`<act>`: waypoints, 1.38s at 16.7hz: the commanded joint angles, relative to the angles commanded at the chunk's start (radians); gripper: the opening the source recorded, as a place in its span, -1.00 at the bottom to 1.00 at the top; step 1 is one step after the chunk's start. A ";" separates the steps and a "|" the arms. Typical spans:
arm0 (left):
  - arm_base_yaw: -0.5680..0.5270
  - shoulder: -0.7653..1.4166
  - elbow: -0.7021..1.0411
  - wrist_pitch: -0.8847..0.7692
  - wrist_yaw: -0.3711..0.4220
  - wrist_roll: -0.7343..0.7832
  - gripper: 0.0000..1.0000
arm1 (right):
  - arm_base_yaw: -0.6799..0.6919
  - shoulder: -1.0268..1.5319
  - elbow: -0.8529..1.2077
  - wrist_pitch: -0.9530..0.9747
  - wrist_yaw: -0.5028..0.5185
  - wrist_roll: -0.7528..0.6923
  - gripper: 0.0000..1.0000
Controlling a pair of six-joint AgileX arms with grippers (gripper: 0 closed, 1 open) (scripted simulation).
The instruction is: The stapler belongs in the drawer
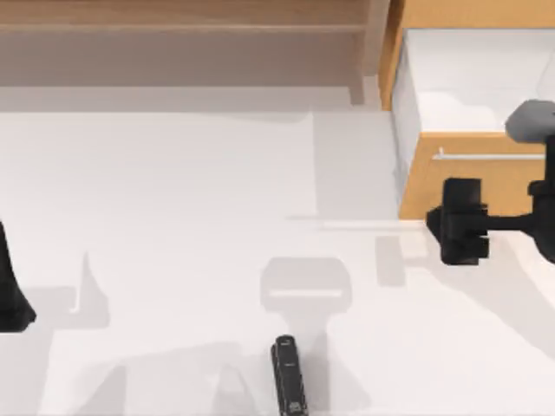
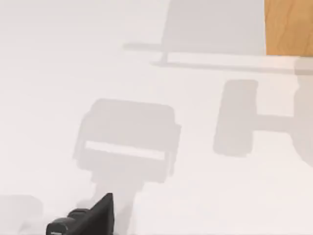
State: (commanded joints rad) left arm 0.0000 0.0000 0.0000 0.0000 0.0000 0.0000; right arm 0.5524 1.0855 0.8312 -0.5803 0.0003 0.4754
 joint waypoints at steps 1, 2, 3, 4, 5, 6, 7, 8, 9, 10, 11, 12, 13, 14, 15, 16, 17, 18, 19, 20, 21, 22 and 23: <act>0.000 0.000 0.000 0.000 0.000 0.000 1.00 | 0.051 0.108 0.077 -0.053 0.000 0.044 1.00; 0.000 0.000 0.000 0.000 0.000 0.000 1.00 | 0.100 0.213 0.152 -0.105 0.000 0.086 1.00; 0.000 0.000 0.000 0.000 0.000 0.000 1.00 | 0.148 0.316 0.225 -0.155 0.000 0.127 1.00; 0.000 0.000 0.000 0.000 0.000 0.000 1.00 | 0.194 0.414 0.294 -0.203 0.000 0.166 1.00; 0.000 0.000 0.000 0.000 0.000 0.000 1.00 | 0.237 0.507 0.359 -0.248 0.000 0.203 1.00; 0.000 0.000 0.000 0.000 0.000 0.000 1.00 | 0.276 0.594 0.419 -0.290 0.000 0.237 1.00; 0.000 0.000 0.000 0.000 0.000 0.000 1.00 | 0.313 0.672 0.474 -0.328 0.000 0.268 1.00; 0.000 0.000 0.000 0.000 0.000 0.000 1.00 | 0.345 0.741 0.523 -0.362 0.000 0.296 1.00; 0.000 0.000 0.000 0.000 0.000 0.000 1.00 | 0.374 0.801 0.565 -0.392 0.000 0.320 1.00; 0.000 0.000 0.000 0.000 0.000 0.000 1.00 | 0.398 0.850 0.601 -0.417 0.000 0.341 1.00; 0.000 0.000 0.000 0.000 0.000 0.000 1.00 | 0.417 0.888 0.630 -0.437 0.000 0.357 1.00; 0.000 0.000 0.000 0.000 0.000 0.000 1.00 | 0.431 0.915 0.651 -0.452 0.000 0.369 1.00; 0.000 0.000 0.000 0.000 0.000 0.000 1.00 | 0.440 0.932 0.663 -0.461 0.000 0.377 1.00; 0.000 0.000 0.000 0.000 0.000 0.000 1.00 | 0.443 0.939 0.668 -0.464 0.000 0.379 1.00; 0.000 0.000 0.000 0.000 0.000 0.000 1.00 | 0.443 0.939 0.668 -0.464 0.000 0.379 1.00; 0.000 0.000 0.000 0.000 0.000 0.000 1.00 | 0.443 0.939 0.668 -0.464 0.000 0.379 1.00; 0.000 0.000 0.000 0.000 0.000 0.000 1.00 | 0.443 0.939 0.668 -0.464 0.000 0.379 1.00; 0.000 0.000 0.000 0.000 0.000 0.000 1.00 | 0.438 0.936 0.665 -0.462 -0.001 0.378 1.00; 0.000 0.000 0.000 0.000 0.000 0.000 1.00 | 0.439 0.938 0.662 -0.458 -0.001 0.378 1.00; 0.000 0.000 0.000 0.000 0.000 0.000 1.00 | 0.440 0.944 0.652 -0.444 0.000 0.377 1.00; 0.000 0.000 0.000 0.000 0.000 0.000 1.00 | 0.440 0.954 0.637 -0.421 0.000 0.377 1.00; 0.000 0.000 0.000 0.000 0.000 0.000 1.00 | 0.441 0.966 0.620 -0.387 0.000 0.378 1.00; 0.000 0.000 0.000 0.000 0.000 0.000 1.00 | 0.442 0.979 0.601 -0.350 0.000 0.379 1.00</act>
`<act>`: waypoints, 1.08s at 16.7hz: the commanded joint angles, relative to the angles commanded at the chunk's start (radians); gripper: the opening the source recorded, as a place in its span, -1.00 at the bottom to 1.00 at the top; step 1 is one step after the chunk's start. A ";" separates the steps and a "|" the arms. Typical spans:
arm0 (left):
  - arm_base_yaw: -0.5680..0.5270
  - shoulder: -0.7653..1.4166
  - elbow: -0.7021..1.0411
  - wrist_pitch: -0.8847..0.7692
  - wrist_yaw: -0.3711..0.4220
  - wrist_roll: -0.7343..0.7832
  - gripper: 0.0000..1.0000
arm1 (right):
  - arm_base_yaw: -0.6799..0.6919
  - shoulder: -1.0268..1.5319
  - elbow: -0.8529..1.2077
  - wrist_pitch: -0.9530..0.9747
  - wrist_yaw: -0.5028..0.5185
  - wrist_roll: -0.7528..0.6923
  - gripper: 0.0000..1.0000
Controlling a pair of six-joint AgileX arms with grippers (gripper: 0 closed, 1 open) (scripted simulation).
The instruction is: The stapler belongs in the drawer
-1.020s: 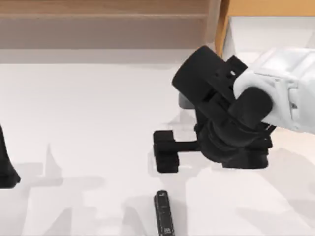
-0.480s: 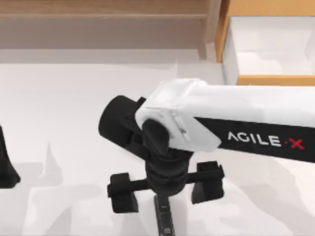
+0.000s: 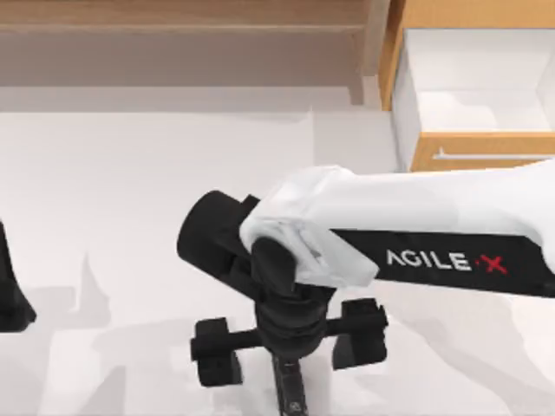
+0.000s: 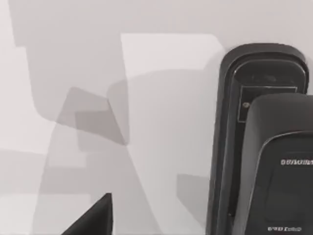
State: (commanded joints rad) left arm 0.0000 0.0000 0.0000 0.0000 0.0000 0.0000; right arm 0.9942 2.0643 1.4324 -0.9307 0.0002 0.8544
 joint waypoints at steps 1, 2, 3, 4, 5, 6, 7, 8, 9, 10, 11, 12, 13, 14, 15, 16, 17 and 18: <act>0.000 0.000 0.000 0.000 0.000 0.000 1.00 | 0.001 0.012 -0.018 0.031 0.000 0.001 1.00; 0.000 0.000 0.000 0.000 0.000 0.000 1.00 | 0.001 0.022 -0.031 0.051 0.000 0.002 1.00; 0.000 0.000 0.000 0.000 0.000 0.000 1.00 | 0.002 0.029 -0.038 0.061 0.000 0.003 1.00; 0.000 0.000 0.000 0.000 0.000 0.000 1.00 | 0.002 0.030 -0.039 0.062 0.000 0.003 1.00; 0.000 0.000 0.000 0.000 0.000 0.000 1.00 | 0.002 0.030 -0.039 0.062 0.000 0.003 1.00; 0.000 0.000 0.000 0.000 0.000 0.000 1.00 | 0.002 0.030 -0.039 0.062 0.000 0.003 1.00; 0.000 0.000 0.000 0.000 0.000 0.000 1.00 | 0.002 0.030 -0.039 0.062 0.000 0.003 0.85; 0.000 0.000 0.000 0.000 0.000 0.000 1.00 | 0.002 0.030 -0.039 0.062 0.000 0.003 0.70; 0.000 0.000 0.000 0.000 0.000 0.000 1.00 | 0.002 0.030 -0.039 0.062 0.000 0.003 0.55; 0.000 0.000 0.000 0.000 0.000 0.000 1.00 | 0.002 0.030 -0.039 0.062 0.000 0.003 0.40; 0.000 0.000 0.000 0.000 0.000 0.000 1.00 | 0.002 0.030 -0.039 0.062 0.000 0.003 0.25; 0.000 0.000 0.000 0.000 0.000 0.000 1.00 | 0.002 0.030 -0.039 0.062 0.000 0.003 0.10; 0.000 0.000 0.000 0.000 0.000 0.000 1.00 | 0.002 0.030 -0.039 0.062 0.000 0.003 -0.06; 0.000 0.000 0.000 0.000 0.000 0.000 1.00 | 0.002 0.030 -0.039 0.062 0.000 0.003 -0.21; 0.000 0.000 0.000 0.000 0.000 0.000 1.00 | 0.002 0.030 -0.039 0.062 0.000 0.003 -0.36; 0.000 0.000 0.000 0.000 0.000 0.000 1.00 | 0.002 0.030 -0.039 0.062 0.000 0.003 -0.51; 0.000 0.000 0.000 0.000 0.000 0.000 1.00 | 0.002 0.030 -0.039 0.062 0.000 0.003 -0.66; 0.000 0.000 0.000 0.000 0.000 0.000 1.00 | 0.002 0.030 -0.039 0.062 0.000 0.003 -0.81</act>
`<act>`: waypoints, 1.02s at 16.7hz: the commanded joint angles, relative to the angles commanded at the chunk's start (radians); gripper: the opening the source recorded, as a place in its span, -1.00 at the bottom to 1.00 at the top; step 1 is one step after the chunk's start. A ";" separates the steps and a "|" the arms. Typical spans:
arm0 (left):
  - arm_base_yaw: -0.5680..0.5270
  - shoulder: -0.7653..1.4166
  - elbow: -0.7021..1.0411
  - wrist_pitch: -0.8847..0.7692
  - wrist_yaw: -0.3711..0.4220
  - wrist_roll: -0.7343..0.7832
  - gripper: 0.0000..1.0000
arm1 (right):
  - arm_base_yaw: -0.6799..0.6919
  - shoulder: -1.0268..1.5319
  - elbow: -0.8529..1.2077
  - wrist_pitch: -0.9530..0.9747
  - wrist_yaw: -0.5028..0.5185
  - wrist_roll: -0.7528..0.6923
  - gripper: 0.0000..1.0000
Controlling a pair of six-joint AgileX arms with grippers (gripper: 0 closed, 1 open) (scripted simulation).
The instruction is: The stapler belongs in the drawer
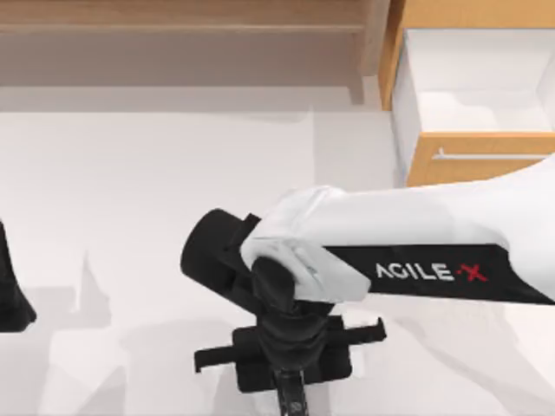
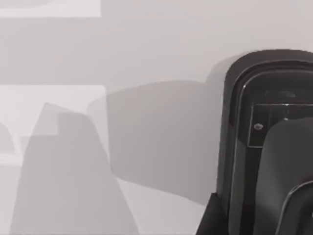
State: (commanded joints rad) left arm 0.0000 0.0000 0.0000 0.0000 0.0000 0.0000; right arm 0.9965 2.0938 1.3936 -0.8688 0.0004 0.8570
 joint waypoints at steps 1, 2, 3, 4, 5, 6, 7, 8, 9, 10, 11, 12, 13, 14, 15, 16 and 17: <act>0.000 0.000 0.000 0.000 0.000 0.000 1.00 | 0.000 0.000 0.000 0.000 0.000 0.000 -0.96; 0.000 0.000 0.000 0.000 0.000 0.000 1.00 | 0.000 0.000 0.000 0.000 0.000 0.000 -1.00; 0.000 0.000 0.000 0.000 0.000 0.000 1.00 | 0.000 0.000 0.000 0.000 0.000 0.000 -1.00; 0.000 0.000 0.000 0.000 0.000 0.000 1.00 | 0.000 0.000 0.000 0.000 0.000 0.000 -1.00; 0.000 0.000 0.000 0.000 0.000 0.000 1.00 | 0.000 0.000 0.000 0.000 0.000 0.000 -1.00; 0.000 0.000 0.000 0.000 0.000 0.000 1.00 | 0.000 0.000 0.000 0.000 0.000 0.000 -1.00; 0.000 0.000 0.000 0.000 0.000 0.000 1.00 | 0.000 0.000 0.000 0.000 0.000 0.000 -1.00; 0.000 0.000 0.000 0.000 0.000 0.000 1.00 | 0.000 0.000 0.000 0.000 0.000 0.000 -1.00; 0.000 0.000 0.000 0.000 0.000 0.000 1.00 | 0.000 0.000 0.000 0.000 0.000 0.000 -1.00; 0.000 0.000 0.000 0.000 0.000 0.000 1.00 | -0.002 -0.002 0.000 0.000 0.001 0.000 -1.00; 0.000 0.000 0.000 0.000 0.000 0.000 1.00 | -0.002 -0.003 0.002 -0.003 0.001 0.001 -1.00; 0.000 0.000 0.000 0.000 0.000 0.000 1.00 | -0.002 -0.008 0.010 -0.013 0.001 0.001 -1.00; 0.000 0.000 0.000 0.000 0.000 0.000 1.00 | -0.001 -0.013 0.019 -0.027 0.001 0.001 -1.00; 0.000 0.000 0.000 0.000 0.000 0.000 1.00 | -0.001 -0.017 0.026 -0.045 0.000 0.001 -1.00; 0.000 0.000 0.000 0.000 0.000 0.000 1.00 | -0.002 -0.023 0.033 -0.067 0.000 0.001 -1.00; 0.000 0.000 0.000 0.000 0.000 0.000 1.00 | -0.002 -0.031 0.042 -0.086 0.000 0.000 -1.00; 0.000 0.000 0.000 0.000 0.000 0.000 1.00 | -0.002 -0.040 0.052 -0.099 0.000 -0.001 -1.00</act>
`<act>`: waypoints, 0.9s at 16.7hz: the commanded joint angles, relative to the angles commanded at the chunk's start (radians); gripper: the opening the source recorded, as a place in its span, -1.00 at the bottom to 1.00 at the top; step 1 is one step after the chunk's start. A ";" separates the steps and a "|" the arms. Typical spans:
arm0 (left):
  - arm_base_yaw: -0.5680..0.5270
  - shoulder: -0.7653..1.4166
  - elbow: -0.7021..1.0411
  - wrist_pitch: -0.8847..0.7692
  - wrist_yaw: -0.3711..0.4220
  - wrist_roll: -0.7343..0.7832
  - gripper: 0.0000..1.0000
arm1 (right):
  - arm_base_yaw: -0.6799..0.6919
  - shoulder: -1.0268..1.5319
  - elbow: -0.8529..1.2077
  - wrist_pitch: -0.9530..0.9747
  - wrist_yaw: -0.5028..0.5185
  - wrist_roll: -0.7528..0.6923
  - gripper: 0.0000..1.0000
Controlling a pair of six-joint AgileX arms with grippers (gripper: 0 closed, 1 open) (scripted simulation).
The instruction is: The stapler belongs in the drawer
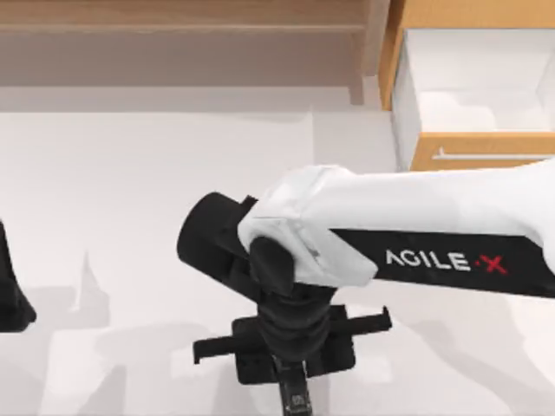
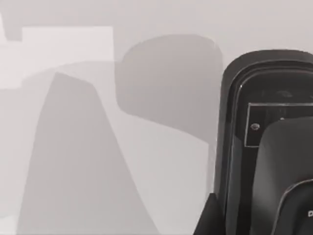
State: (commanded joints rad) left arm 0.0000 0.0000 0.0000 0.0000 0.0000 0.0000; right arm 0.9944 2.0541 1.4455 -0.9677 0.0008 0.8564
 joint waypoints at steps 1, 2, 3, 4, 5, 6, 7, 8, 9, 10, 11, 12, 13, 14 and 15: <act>0.000 0.000 0.000 0.000 0.000 0.000 1.00 | -0.001 -0.006 0.006 -0.005 0.000 0.000 -1.00; 0.000 0.000 0.000 0.000 0.000 0.000 1.00 | -0.001 -0.007 0.007 -0.006 0.000 0.000 -1.00; 0.000 0.000 0.000 0.000 0.000 0.000 1.00 | -0.001 -0.007 0.007 -0.006 0.000 0.000 -1.00; 0.000 0.000 0.000 0.000 0.000 0.000 1.00 | 0.000 -0.003 0.005 -0.003 -0.001 0.001 -1.00; 0.000 0.000 0.000 0.000 0.000 0.000 1.00 | -0.001 -0.004 0.006 -0.003 0.000 0.000 -1.00; 0.000 0.000 0.000 0.000 0.000 0.000 1.00 | -0.012 -0.011 0.017 -0.005 0.006 -0.010 -1.00; 0.000 0.000 0.000 0.000 0.000 0.000 1.00 | -0.032 -0.022 0.039 -0.011 0.017 -0.030 -1.00; 0.000 0.000 0.000 0.000 0.000 0.000 1.00 | -0.062 -0.033 0.070 -0.022 0.031 -0.060 -1.00; 0.000 0.000 0.000 0.000 0.000 0.000 1.00 | -0.101 -0.043 0.112 -0.037 0.049 -0.096 -1.00; 0.000 0.000 0.000 0.000 0.000 0.000 1.00 | -0.148 -0.049 0.165 -0.059 0.069 -0.139 -1.00; 0.000 0.000 0.000 0.000 0.000 0.000 1.00 | -0.200 -0.049 0.228 -0.087 0.090 -0.185 -1.00; 0.000 0.000 0.000 0.000 0.000 0.000 1.00 | -0.257 -0.046 0.300 -0.117 0.110 -0.232 -1.00; 0.000 0.000 0.000 0.000 0.000 0.000 1.00 | -0.315 -0.039 0.378 -0.147 0.129 -0.278 -1.00; 0.000 0.000 0.000 0.000 0.000 0.000 1.00 | -0.375 -0.029 0.457 -0.177 0.147 -0.324 -1.00; 0.000 0.000 0.000 0.000 0.000 0.000 1.00 | -0.435 -0.015 0.532 -0.205 0.161 -0.368 -1.00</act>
State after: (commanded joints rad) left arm 0.0000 0.0000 0.0000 0.0000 0.0000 0.0000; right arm 0.5596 2.0394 1.9775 -1.1730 0.1616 0.4886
